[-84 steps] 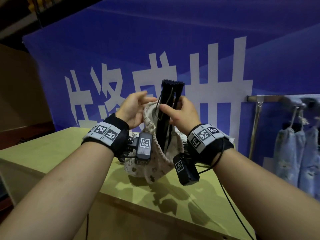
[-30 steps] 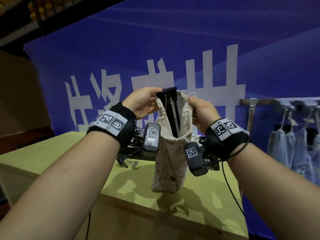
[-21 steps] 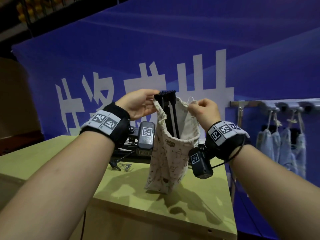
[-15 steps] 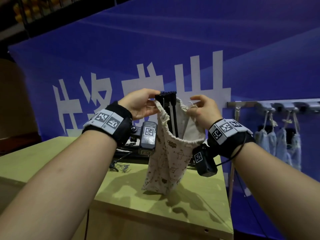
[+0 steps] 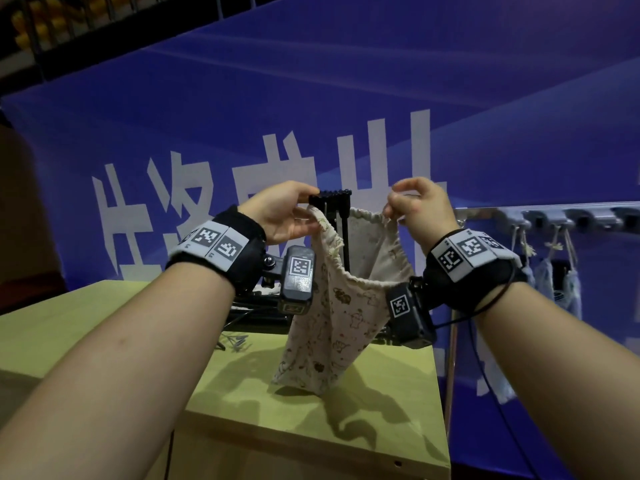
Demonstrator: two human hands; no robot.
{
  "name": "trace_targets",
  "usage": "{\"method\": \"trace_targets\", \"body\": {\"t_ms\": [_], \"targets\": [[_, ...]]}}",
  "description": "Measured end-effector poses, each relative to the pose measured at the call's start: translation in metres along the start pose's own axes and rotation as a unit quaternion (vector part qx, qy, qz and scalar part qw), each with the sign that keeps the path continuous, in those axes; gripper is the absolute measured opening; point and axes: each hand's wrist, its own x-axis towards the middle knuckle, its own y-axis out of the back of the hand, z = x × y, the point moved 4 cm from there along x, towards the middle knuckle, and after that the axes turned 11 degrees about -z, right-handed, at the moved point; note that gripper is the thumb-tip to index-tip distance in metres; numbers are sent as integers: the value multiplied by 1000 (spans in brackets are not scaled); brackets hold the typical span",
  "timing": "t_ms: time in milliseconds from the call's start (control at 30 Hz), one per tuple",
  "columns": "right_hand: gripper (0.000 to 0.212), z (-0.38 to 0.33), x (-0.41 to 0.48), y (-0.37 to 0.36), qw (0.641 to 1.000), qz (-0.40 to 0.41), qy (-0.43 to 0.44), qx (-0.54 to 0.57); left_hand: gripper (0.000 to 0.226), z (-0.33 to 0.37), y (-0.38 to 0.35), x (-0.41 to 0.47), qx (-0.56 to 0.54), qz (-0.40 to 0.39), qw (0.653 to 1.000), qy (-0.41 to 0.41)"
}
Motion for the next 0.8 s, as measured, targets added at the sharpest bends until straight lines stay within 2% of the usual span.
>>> {"method": "trace_targets", "body": {"t_ms": [100, 167, 300, 533, 633, 733, 800], "targets": [[28, -9, -2, 0, 989, -55, -11, 133, 24, -1, -3, 3, -8, -1, 1000, 9], [27, -17, -8, -5, 982, -94, -20, 160, 27, -1, -3, 6, -13, 2, 1000, 14], [10, -24, -18, -21, 979, -188, -36, 70, 33, -1, -7, 6, -15, 9, 1000, 22], [32, -27, -26, -29, 960, -206, -45, -186, 37, 0, -20, 3, 4, 6, 1000, 28], [29, -25, -29, -27, 948, -219, -65, -222, 35, 0, -22, 4, 10, 7, 1000, 29], [25, -26, -31, -23, 935, -234, -72, -255, 24, 0, -26, 5, 16, 10, 1000, 23], [23, -30, -31, -18, 947, -219, -64, -225, 19, -1, -27, 6, 29, 18, 999, 21]]}}
